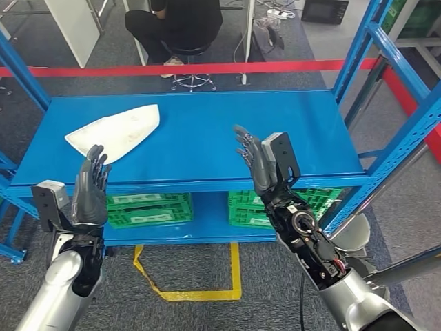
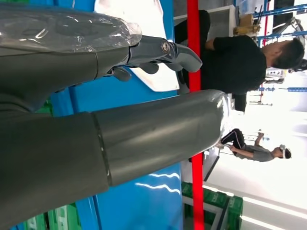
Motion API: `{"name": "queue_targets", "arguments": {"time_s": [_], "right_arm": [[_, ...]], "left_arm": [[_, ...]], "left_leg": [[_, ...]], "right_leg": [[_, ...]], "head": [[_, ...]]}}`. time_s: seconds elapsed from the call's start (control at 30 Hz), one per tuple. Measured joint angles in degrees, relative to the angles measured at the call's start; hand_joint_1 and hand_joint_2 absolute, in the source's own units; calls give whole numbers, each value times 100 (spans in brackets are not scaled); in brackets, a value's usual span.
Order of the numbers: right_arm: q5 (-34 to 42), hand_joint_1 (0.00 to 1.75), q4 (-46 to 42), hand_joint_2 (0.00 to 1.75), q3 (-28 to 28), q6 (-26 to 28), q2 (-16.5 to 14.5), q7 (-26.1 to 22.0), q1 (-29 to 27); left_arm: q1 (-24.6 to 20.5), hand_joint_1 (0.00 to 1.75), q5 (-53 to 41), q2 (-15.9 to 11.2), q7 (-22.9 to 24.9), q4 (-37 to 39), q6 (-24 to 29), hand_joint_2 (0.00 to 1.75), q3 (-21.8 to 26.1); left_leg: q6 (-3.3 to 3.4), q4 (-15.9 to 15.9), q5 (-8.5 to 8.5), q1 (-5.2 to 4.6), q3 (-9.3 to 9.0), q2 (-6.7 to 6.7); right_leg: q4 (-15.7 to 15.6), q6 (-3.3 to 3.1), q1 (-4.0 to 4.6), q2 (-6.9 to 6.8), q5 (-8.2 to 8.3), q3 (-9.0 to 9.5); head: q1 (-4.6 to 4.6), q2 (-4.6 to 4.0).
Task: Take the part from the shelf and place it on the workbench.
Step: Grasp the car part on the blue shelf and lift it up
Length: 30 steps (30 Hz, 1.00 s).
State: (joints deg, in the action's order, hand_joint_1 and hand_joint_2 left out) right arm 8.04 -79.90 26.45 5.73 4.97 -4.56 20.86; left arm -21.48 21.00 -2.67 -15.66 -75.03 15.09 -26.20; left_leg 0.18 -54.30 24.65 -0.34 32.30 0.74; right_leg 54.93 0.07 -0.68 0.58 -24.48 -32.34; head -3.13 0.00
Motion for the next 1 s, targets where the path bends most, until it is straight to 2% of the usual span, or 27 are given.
{"name": "queue_targets", "arguments": {"time_s": [0.07, 0.1, 0.17, 0.2, 0.23, 0.27, 0.33, 0.37, 0.4, 0.43, 0.53, 0.57, 0.6, 0.67, 0.7, 0.73, 0.77, 0.83, 0.87, 0.9, 1.0], "right_arm": [[0, 0, -14, 0, -2, 1, 3, -3, 10], [0, 0, -22, 0, -1, 0, 3, -4, 12], [0, 0, -30, 0, 3, -4, 3, -2, 9], [0, 0, -30, 0, 4, -5, 3, 1, 1], [-1, 0, -30, 0, 4, -4, 3, 5, -6], [-3, 0, -30, 0, 4, -4, 3, 8, -12], [-6, 0, -31, 0, 3, -4, 3, 9, -11], [-7, 0, -32, 0, 3, -4, 3, 9, -8], [-7, 0, -34, 0, 2, -4, 3, 9, -6], [-7, 0, -37, 0, 2, -4, 3, 9, -6], [-7, 0, -44, 0, 1, -4, 7, 9, -9], [-7, 0, -45, 0, 1, -4, 10, 8, -2], [-7, 0, -46, 0, 0, -4, 13, 7, 2], [-7, 0, -47, 0, 1, -4, 16, 10, -11], [-7, 0, -47, 0, 1, -4, 16, 12, -30], [-10, 0, -47, 0, 2, -4, 16, 12, -45], [-13, 0, -47, 0, 2, -4, 17, 12, -52], [-20, 0, -47, 0, 0, -4, 21, 11, -47], [-22, 0, -47, 0, 0, -4, 24, 14, -40], [-25, 0, -48, 0, 0, -4, 27, 17, -32], [-52, 0, -63, 0, 0, -4, 30, 22, -14]], "left_arm": [[-10, 0, 0, -7, -2, -15, 1, 0, 1], [-10, 0, 0, -11, -3, -21, 2, 0, 1], [5, 0, 1, -14, -3, -22, 2, 0, 0], [20, 0, 2, -16, -2, -22, 2, 0, -1], [30, 0, 4, -19, -2, -22, 4, 0, -1], [34, 0, 6, -22, -3, -22, 8, 0, -1], [23, 0, 9, -27, -4, -22, 15, 0, 0], [15, 0, 9, -28, -6, -22, 17, 0, 0], [10, 0, 9, -27, -8, -23, 17, 0, -1], [8, 0, 9, -26, -11, -24, 17, 0, -2], [8, 0, 9, -28, -19, -35, 21, 0, -3], [2, 0, 9, -29, -21, -42, 22, 0, -3], [-2, 0, 9, -28, -22, -48, 24, 0, -3], [-3, 0, 9, -28, -22, -50, 24, 0, -3], [5, 0, 9, -28, -21, -50, 24, 0, -3], [11, 0, 10, -28, -20, -50, 23, 0, -3], [14, 0, 10, -28, -20, -50, 24, 0, -3], [13, 0, 9, -28, -20, -50, 25, 0, -3], [11, 0, 9, -28, -19, -50, 26, 0, -3], [8, 0, 10, -28, -16, -51, 26, 0, -3], [1, 0, 12, -26, -11, -55, 26, 0, -5]], "left_leg": [[-71, -317, 165, 11, 135, -10], [-102, -664, 309, 27, 317, -17], [-149, -1480, 564, 57, 810, -24], [-164, -1718, 578, 73, 993, -26], [-174, -1723, 474, 88, 1059, -28], [-177, -1488, 265, 101, 997, -31], [-173, -664, -195, 113, 645, -44], [-152, -328, -309, 107, 489, -46], [-122, -132, -335, 98, 395, -47], [-79, -62, -287, 84, 358, -44], [67, -6, -209, 79, 258, -35], [108, 6, -187, 80, 203, -32], [143, 15, -160, 79, 151, -32], [187, 16, -90, 55, 70, -31], [198, 16, -49, 40, 24, -28], [204, 16, -7, 24, -31, -23], [208, 16, 40, 8, -99, -17], [201, 19, 142, -15, -251, -9], [189, 22, 185, -23, -302, -3], [164, 26, 223, -26, -326, 0], [73, 0, 266, -25, -355, -7]], "right_leg": [[-38, -52, -28, 2, -12, 63], [-46, -72, -33, 0, -27, 88], [-46, -96, -34, -4, -70, 124], [-46, -97, -36, -4, -98, 149], [-45, -89, -40, -1, -131, 185], [-45, -74, -48, 3, -170, 234], [-46, -22, -53, 9, -260, 337], [-46, 12, -49, 11, -301, 369], [-58, 46, -41, 13, -332, 391], [-61, 80, -32, 14, -344, 409], [37, 162, -46, -1, -409, 418], [235, 174, -50, -11, -492, 330], [574, 178, -46, -18, -613, 149], [1408, 176, -32, -21, -877, -348], [1688, 171, -26, -21, -934, -569], [1750, 156, -22, -21, -877, -693], [1587, 130, -11, -22, -691, -710], [824, 29, 37, -21, -98, -519], [460, -21, 67, -23, 69, -412], [208, -59, 89, -20, 164, -314], [-38, -122, 98, -10, 155, -156]], "head": [[42, 0], [70, -1], [130, -1], [145, -1], [156, -1], [168, -1], [195, -1], [215, 0], [222, 0], [224, 0], [191, 0], [169, 0], [138, -1], [74, -1], [52, 0], [34, -1], [15, -1], [-26, -1], [-27, 0], [-27, 0], [-20, 0]]}}
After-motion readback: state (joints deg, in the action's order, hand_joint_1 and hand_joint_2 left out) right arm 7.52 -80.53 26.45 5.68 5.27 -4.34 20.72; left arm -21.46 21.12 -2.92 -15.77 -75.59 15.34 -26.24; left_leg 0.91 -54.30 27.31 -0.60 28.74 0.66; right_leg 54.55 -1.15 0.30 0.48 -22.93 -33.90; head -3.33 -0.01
